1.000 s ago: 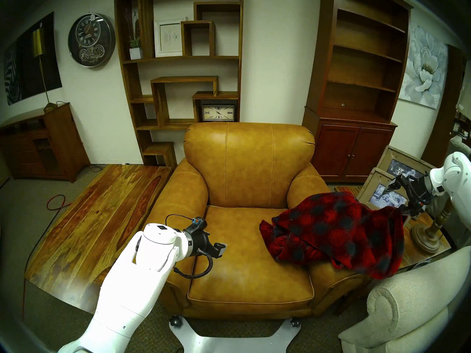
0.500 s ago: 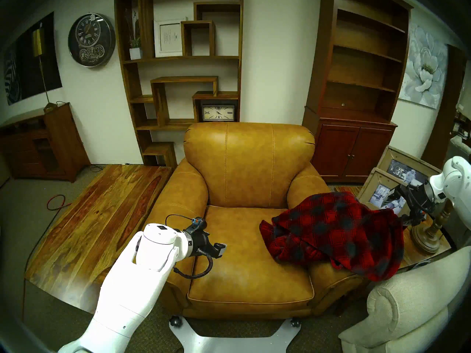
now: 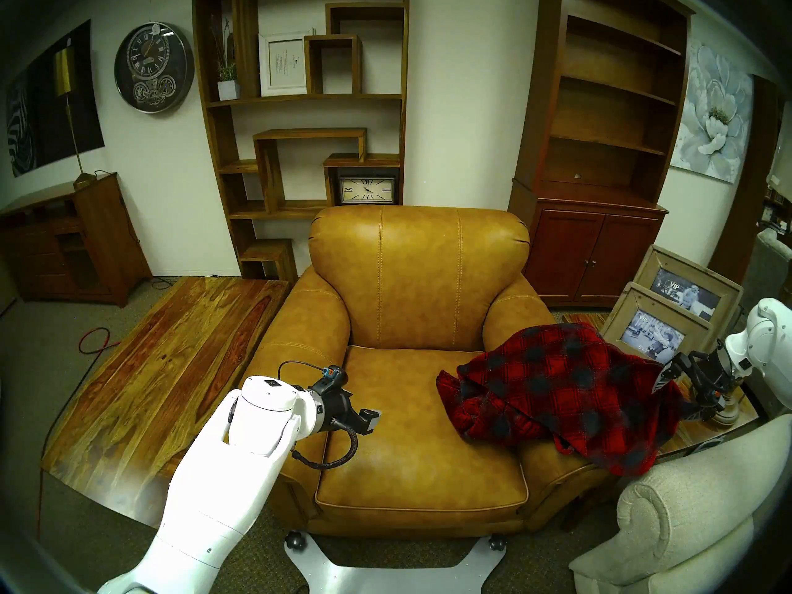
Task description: Move the blanket from sofa and drape it over the sofa arm
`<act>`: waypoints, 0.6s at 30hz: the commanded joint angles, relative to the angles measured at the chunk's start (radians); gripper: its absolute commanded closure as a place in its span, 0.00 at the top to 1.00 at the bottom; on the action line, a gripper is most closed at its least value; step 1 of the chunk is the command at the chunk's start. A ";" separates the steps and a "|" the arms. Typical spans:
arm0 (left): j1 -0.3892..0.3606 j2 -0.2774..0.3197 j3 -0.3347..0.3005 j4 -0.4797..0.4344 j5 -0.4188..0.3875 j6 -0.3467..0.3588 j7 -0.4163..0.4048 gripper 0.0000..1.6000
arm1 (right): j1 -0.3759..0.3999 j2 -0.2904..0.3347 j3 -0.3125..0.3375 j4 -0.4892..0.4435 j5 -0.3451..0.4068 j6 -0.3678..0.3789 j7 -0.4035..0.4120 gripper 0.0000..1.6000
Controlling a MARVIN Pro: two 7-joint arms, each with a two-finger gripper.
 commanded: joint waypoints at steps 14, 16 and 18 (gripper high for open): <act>-0.009 -0.002 0.000 -0.009 -0.001 -0.003 -0.001 1.00 | -0.047 0.035 0.022 -0.109 0.173 0.002 -0.025 1.00; -0.009 -0.003 0.000 -0.009 -0.001 -0.003 -0.001 1.00 | -0.057 0.036 0.012 -0.143 0.200 0.002 -0.025 1.00; -0.010 -0.003 0.000 -0.008 -0.001 -0.003 -0.001 1.00 | -0.071 0.034 0.001 -0.203 0.251 0.002 -0.028 1.00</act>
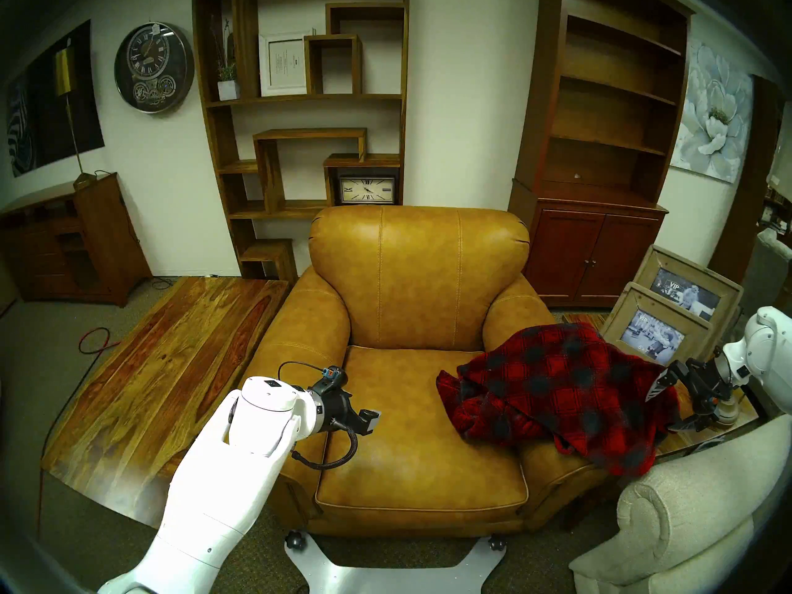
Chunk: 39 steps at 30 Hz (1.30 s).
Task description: Move the blanket from sofa and drape it over the sofa arm
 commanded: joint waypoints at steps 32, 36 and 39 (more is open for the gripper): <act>-0.010 -0.002 0.001 -0.019 -0.001 -0.004 -0.002 1.00 | -0.136 -0.348 -0.153 -0.244 0.750 0.357 -0.398 1.00; -0.010 -0.001 0.001 -0.021 -0.001 -0.004 -0.003 1.00 | -0.130 -0.381 -0.160 -0.228 0.849 0.454 -0.444 1.00; -0.009 0.000 0.001 -0.024 -0.001 -0.004 -0.003 1.00 | -0.120 -0.397 -0.149 -0.236 0.919 0.526 -0.482 1.00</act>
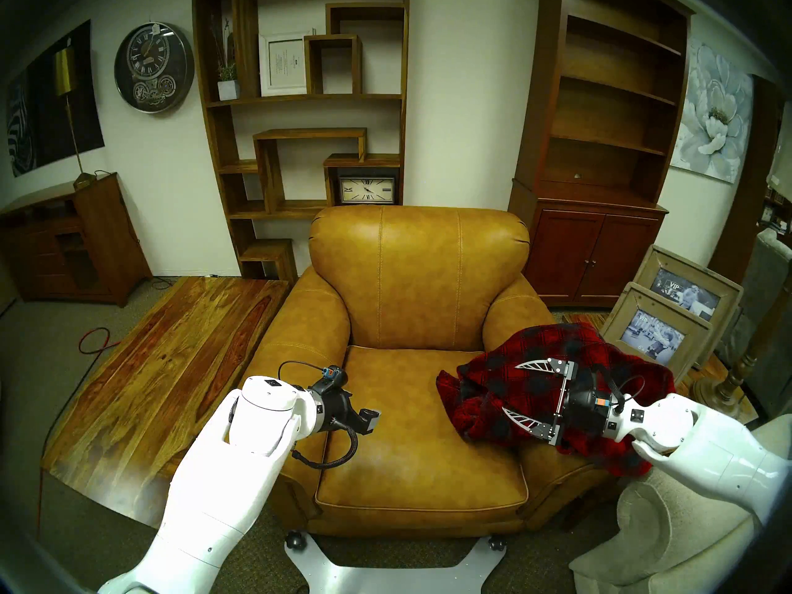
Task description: Move the blanket from sofa and drape it over the sofa arm
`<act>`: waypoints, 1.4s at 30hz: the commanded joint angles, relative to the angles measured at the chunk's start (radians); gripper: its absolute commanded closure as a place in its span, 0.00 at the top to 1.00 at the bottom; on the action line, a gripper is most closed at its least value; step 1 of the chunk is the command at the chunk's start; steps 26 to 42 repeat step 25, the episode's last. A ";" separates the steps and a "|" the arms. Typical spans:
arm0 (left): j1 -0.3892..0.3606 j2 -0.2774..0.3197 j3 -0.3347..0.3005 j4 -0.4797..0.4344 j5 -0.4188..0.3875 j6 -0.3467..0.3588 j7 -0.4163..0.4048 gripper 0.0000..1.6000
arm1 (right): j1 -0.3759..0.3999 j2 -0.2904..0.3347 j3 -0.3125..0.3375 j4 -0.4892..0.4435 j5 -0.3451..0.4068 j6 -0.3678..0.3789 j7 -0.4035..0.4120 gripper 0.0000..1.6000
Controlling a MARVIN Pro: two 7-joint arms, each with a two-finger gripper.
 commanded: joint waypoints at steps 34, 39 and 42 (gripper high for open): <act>0.004 0.006 0.000 -0.044 0.001 0.000 -0.004 1.00 | -0.118 -0.019 0.080 -0.314 0.444 0.642 -0.538 1.00; 0.004 0.006 0.000 -0.044 0.001 0.000 -0.004 1.00 | -0.118 -0.019 0.080 -0.314 0.444 0.642 -0.538 1.00; 0.004 0.006 0.000 -0.044 0.001 0.000 -0.004 1.00 | -0.118 -0.019 0.080 -0.314 0.444 0.642 -0.538 1.00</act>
